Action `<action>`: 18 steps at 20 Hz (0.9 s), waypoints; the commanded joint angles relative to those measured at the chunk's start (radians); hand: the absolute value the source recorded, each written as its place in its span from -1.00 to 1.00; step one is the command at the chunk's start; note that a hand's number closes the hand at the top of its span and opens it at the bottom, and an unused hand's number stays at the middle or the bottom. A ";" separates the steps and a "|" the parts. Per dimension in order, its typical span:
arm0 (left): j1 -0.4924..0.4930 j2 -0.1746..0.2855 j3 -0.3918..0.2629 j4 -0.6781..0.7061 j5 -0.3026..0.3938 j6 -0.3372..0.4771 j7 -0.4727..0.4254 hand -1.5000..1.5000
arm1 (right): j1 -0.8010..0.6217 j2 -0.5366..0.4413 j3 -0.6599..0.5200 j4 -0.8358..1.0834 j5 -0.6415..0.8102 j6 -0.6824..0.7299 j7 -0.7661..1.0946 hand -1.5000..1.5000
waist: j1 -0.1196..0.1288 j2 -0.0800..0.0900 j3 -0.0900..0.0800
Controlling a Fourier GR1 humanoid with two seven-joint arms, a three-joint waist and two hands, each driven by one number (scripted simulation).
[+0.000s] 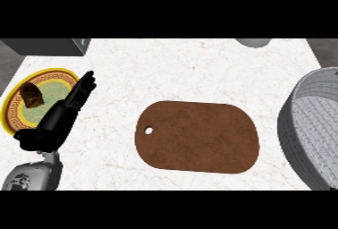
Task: Pick the croissant from the cutting board and place it in the basket
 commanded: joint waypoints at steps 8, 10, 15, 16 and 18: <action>-0.030 0.000 0.005 0.066 0.002 -0.008 -0.021 0.00 | -0.416 -0.177 -0.429 0.080 -0.503 0.193 0.394 1.00 | -0.006 -0.008 0.002; -0.064 0.025 0.043 0.069 0.026 -0.017 -0.008 0.00 | -0.523 -0.250 -0.496 0.215 -0.590 0.253 0.394 1.00 | 0.001 -0.008 0.003; 0.008 -0.035 -0.031 0.016 -0.041 0.032 -0.015 0.00 | -0.646 -0.279 -0.529 0.565 -0.657 0.400 0.196 1.00 | -0.006 -0.012 0.004; -0.003 -0.002 0.011 0.040 0.003 -0.006 -0.013 0.00 | -0.671 -0.280 -0.553 0.592 -0.661 0.427 0.173 1.00 | -0.011 -0.012 0.003; -0.072 0.012 0.032 0.052 0.002 0.007 0.025 0.00 | -0.743 -0.253 -0.503 0.675 -0.586 0.392 0.142 1.00 | -0.010 -0.011 0.003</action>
